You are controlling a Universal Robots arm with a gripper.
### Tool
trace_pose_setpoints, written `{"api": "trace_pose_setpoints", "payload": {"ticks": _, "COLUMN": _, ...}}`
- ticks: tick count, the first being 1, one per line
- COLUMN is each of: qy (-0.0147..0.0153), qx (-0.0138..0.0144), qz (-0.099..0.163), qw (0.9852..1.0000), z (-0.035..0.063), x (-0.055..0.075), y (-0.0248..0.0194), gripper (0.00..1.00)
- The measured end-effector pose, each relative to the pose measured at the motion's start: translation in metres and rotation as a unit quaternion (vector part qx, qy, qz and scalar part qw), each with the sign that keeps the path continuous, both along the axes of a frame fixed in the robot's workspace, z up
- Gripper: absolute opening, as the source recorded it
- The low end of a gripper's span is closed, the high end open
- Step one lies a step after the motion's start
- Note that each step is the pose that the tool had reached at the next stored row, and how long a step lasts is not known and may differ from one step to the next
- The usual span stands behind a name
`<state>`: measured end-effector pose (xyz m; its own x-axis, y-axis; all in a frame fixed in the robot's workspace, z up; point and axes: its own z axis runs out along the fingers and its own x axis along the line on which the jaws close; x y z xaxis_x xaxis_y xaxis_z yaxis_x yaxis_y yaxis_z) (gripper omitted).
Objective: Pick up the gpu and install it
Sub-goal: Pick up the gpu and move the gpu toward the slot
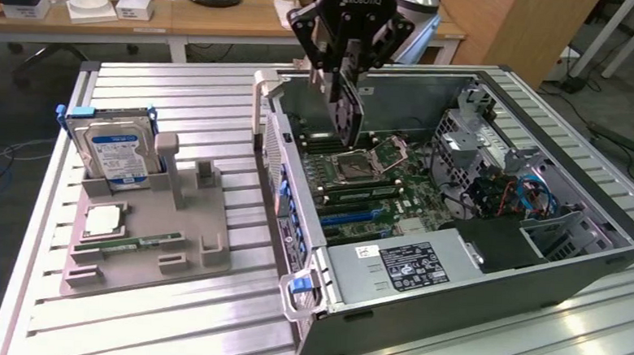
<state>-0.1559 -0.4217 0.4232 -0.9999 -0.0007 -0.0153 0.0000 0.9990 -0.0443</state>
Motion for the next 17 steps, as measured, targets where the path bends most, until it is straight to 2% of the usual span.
{"api": "trace_pose_setpoints", "payload": {"ticks": 17, "qy": 0.0000, "qx": 0.0000, "qz": 0.000, "qw": 1.0000, "z": 0.0000, "x": 0.040, "y": 0.0000, "gripper": 0.26}}
